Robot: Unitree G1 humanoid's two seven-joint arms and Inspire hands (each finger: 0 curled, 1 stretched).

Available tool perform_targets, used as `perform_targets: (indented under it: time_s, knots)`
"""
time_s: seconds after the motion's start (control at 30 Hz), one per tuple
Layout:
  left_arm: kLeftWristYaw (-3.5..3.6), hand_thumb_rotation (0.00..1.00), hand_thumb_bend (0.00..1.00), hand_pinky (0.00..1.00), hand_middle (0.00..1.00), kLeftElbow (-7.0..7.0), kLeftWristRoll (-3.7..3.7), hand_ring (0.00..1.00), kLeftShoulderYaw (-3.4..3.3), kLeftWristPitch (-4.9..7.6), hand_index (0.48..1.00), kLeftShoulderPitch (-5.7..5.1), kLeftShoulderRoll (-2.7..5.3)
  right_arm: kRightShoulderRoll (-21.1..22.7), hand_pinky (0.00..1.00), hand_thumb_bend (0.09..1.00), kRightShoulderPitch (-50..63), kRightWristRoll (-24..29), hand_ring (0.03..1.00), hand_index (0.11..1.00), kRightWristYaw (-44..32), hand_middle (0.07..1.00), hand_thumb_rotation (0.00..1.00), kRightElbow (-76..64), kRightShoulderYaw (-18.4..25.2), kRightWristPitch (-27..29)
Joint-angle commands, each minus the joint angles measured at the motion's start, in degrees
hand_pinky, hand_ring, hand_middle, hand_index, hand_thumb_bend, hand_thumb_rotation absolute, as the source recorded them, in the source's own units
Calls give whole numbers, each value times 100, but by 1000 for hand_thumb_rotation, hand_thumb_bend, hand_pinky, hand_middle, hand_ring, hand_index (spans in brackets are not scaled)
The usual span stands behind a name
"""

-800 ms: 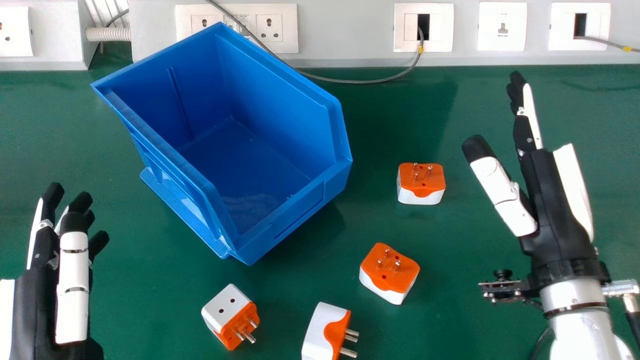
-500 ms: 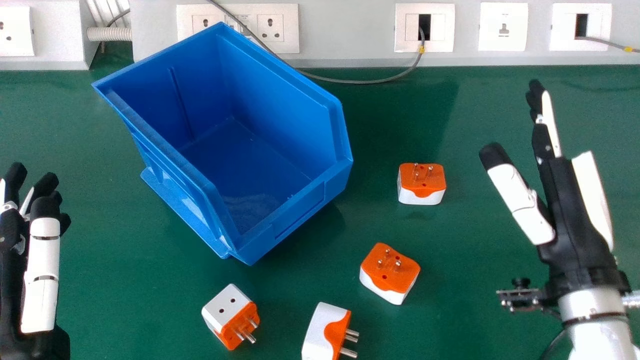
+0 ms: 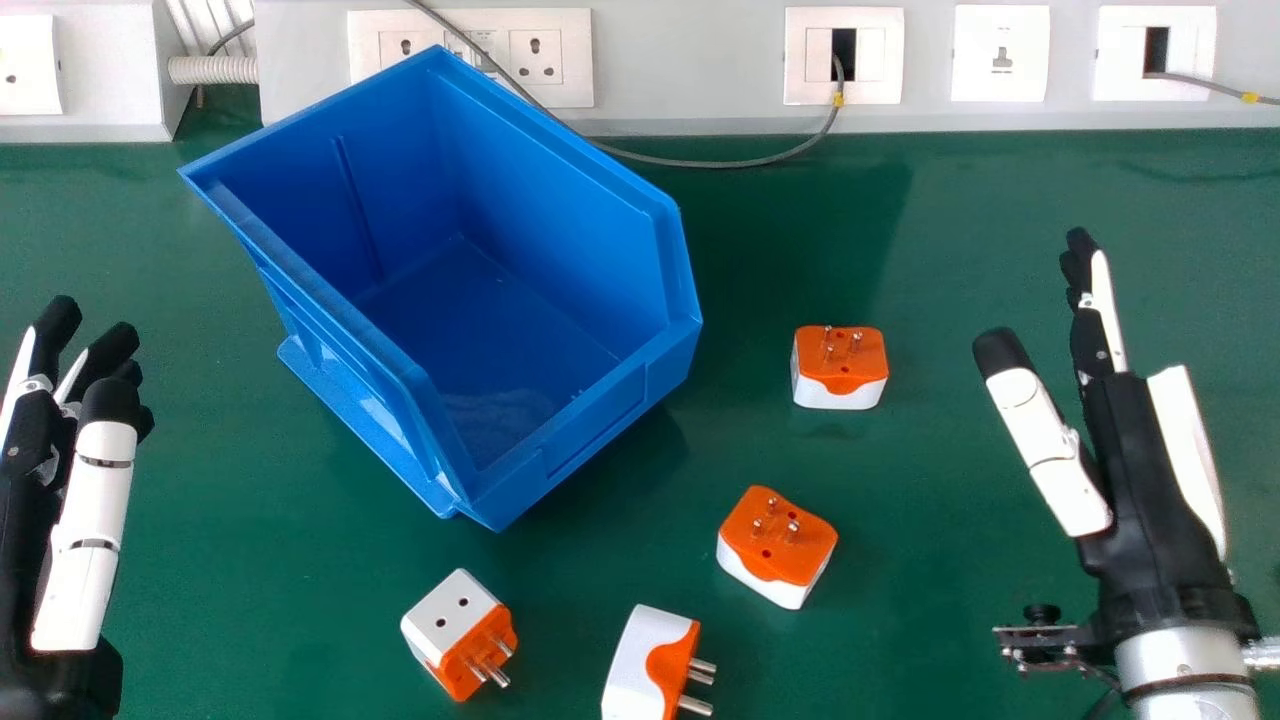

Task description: Pick all objects and put in blue box

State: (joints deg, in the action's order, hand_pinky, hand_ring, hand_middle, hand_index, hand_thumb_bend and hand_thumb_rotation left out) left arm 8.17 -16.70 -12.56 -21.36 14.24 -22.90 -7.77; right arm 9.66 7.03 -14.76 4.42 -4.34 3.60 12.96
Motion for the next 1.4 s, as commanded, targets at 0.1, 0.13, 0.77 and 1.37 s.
perform_targets:
  time_s: [0.1,0.13,0.77,1.37]
  knots:
    - [61,785,483,903,920,-199,-78,930,-80,2,954,-56,-69,179,987,458,-237,118,1000,1000,-192,1000,1000,-216,35,99]
    - [60,785,489,901,920,-203,-76,929,-79,-2,953,-57,-64,195,983,450,-246,130,1000,1000,-212,1000,1000,-219,40,108]
    - [47,776,512,895,920,-164,-106,926,-7,59,941,-56,147,503,959,477,-78,99,1000,1000,-671,1000,954,-506,-17,65]
    - [122,757,541,897,906,-133,-143,917,-58,57,917,-11,128,1348,897,480,66,-482,996,999,-1009,1000,891,-351,-212,1239]
